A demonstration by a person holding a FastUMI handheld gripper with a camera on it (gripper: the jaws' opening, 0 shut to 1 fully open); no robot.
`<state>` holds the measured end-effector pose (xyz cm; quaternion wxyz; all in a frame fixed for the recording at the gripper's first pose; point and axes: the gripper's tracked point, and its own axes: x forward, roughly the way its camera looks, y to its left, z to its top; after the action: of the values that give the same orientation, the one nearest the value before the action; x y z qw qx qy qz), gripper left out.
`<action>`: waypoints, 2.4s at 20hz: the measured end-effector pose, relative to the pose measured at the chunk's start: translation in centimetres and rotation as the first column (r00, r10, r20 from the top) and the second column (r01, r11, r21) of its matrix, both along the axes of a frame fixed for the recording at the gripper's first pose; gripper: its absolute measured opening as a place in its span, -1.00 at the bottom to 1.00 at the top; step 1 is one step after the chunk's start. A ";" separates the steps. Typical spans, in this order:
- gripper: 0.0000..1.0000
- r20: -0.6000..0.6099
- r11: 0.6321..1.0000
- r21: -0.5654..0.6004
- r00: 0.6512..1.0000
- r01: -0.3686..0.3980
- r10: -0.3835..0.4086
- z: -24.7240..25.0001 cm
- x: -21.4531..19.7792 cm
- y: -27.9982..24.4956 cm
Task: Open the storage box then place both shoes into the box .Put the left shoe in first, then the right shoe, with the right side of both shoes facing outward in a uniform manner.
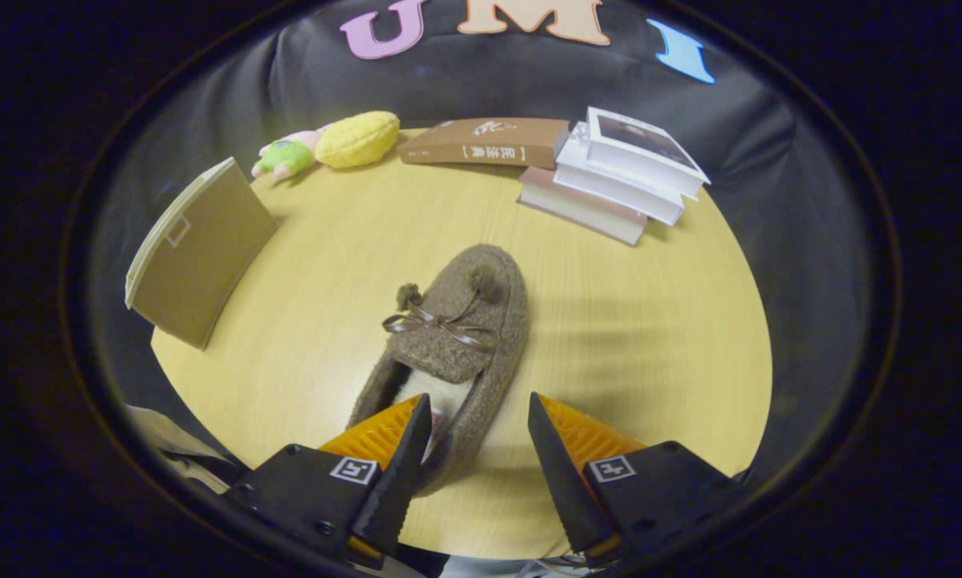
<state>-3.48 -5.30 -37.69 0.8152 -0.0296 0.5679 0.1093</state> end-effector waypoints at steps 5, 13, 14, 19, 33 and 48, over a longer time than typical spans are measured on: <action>0.37 -0.101 0.998 0.023 0.994 0.051 -0.049 -1.8 -0.7 0.5; -0.88 -0.173 0.987 0.016 0.973 0.159 -0.154 -2.0 -0.8 0.4; -0.88 -0.177 0.984 0.022 0.969 0.178 -0.172 -1.9 -0.8 0.4; -0.89 -0.198 0.957 0.101 0.948 0.272 -0.249 -0.3 -0.6 2.2; -0.88 -0.197 0.908 0.250 0.936 0.336 -0.292 6.8 1.2 11.9; -0.89 -0.120 0.885 0.415 0.977 0.210 -0.176 16.3 5.1 28.7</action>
<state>1.60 23.37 -21.42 0.7857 0.2098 0.5622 0.1500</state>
